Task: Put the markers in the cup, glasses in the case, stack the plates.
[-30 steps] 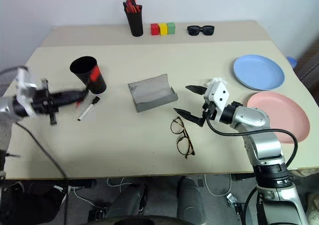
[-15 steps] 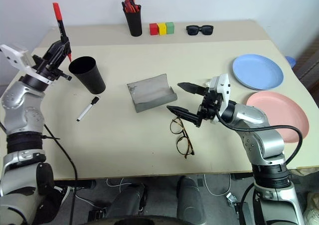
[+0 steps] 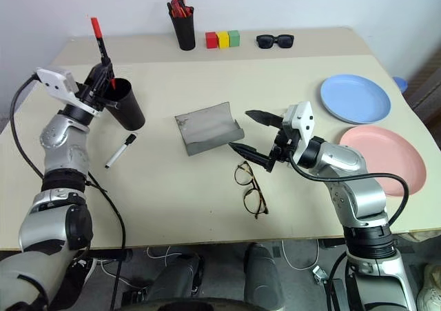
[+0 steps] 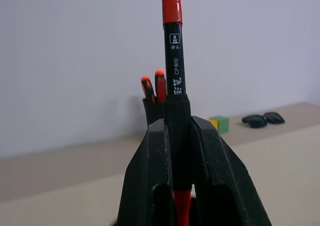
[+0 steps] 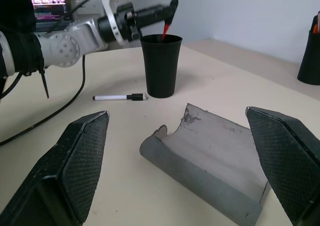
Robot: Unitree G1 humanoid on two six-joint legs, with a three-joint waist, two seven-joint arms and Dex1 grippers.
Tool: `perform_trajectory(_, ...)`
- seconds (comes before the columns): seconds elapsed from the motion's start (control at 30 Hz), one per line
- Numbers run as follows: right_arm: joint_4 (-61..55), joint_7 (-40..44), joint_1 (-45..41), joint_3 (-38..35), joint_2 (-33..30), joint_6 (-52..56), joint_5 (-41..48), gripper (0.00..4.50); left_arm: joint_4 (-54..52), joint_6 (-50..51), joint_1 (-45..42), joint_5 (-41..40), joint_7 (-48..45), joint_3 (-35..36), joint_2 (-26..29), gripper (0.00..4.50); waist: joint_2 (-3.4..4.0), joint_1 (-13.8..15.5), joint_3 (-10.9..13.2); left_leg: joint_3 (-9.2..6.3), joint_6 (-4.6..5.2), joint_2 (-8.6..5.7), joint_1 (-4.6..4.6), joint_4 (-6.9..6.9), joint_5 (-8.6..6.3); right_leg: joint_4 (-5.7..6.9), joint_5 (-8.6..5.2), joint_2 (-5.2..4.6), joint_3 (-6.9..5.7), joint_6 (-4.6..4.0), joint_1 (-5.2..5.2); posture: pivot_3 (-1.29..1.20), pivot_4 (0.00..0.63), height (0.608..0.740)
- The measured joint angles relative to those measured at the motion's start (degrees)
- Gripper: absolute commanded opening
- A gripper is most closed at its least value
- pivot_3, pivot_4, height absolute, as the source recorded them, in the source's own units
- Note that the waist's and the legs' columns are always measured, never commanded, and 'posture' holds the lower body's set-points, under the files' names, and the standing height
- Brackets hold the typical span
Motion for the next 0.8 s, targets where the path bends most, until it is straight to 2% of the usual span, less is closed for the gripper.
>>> perform_trajectory(0.03, 0.00, -0.13, 0.00, 0.00, 0.00, -0.14, -0.15, 4.50, 0.02, 0.00, 0.00, 0.00, -0.05, -0.01, -0.01, 0.06, 0.00, 0.01, 0.00, 0.00, 0.00, 0.00, 0.00, 0.00, 0.00, 0.00, 0.00, 0.00, 0.00, 0.00, 0.00, 0.00, 0.150, 0.740)
perform_trajectory(0.07, 0.00, -0.25, 0.00, 0.00, 0.00, -0.26, -0.23, 4.50, 0.01, 0.00, 0.00, -0.03, -0.23, 0.00, -0.09, 0.98, 0.00, 0.01, 0.00, 0.00, 0.00, 0.00, 0.00, 0.00, 0.00, 0.00, 0.00, 0.00, 0.00, 0.00, 0.00, 0.00, 0.150, 0.740)
perform_trajectory(0.13, 0.00, -0.28, 0.01, 0.00, 0.00, -0.44, -0.33, 4.50, -0.02, -0.01, 0.00, -0.05, -0.71, 0.00, -0.22, 1.84, 0.00, 0.01, 0.00, 0.00, 0.00, 0.00, 0.00, 0.00, 0.00, 0.01, 0.00, 0.00, 0.00, 0.00, 0.00, 0.00, 0.150, 0.740)
perform_trajectory(0.3, 0.20, -0.24, 0.00, 0.02, 0.00, -1.19, -1.25, 4.50, -0.29, 0.55, 0.02, -1.25, -2.58, -0.01, -0.57, 4.37, 0.00, 0.00, 0.00, 0.00, 0.00, 0.00, 0.00, 0.01, 0.00, 0.01, 0.00, 0.00, 0.00, 0.00, 0.00, 0.00, 0.150, 0.740)
perform_trajectory(0.5, 1.20, -0.13, -0.30, 0.49, 0.20, -1.59, -1.84, 4.50, -5.02, 3.10, 0.96, -2.24, -3.58, -0.05, -0.65, 4.45, 0.00, -0.10, 0.00, 0.00, 0.00, 0.00, 0.00, 0.00, 0.00, 0.01, 0.01, 0.00, 0.00, 0.00, 0.00, 0.00, 0.150, 0.740)
perform_trajectory(0.67, 1.84, 0.32, -1.04, 0.59, 0.29, -1.89, -2.01, 4.50, -24.08, 15.91, 8.41, -5.50, -4.30, -2.42, 0.33, 4.45, 0.00, -0.27, 0.00, -0.01, 0.00, 0.02, 0.02, -0.02, 0.00, 0.05, 0.01, 0.00, 0.04, 0.00, -0.01, 0.00, 0.150, 0.740)
perform_trajectory(0.8, 2.38, 0.83, -1.05, 0.65, 0.35, -2.16, -2.04, 4.50, -42.17, 30.15, 17.14, -6.66, 1.11, -3.53, 3.68, 4.45, 0.01, -0.32, 0.01, -0.01, 0.00, 0.05, 0.02, -0.03, -0.01, 0.05, 0.01, 0.05, 0.08, -0.01, -0.04, 0.00, 0.150, 0.740)
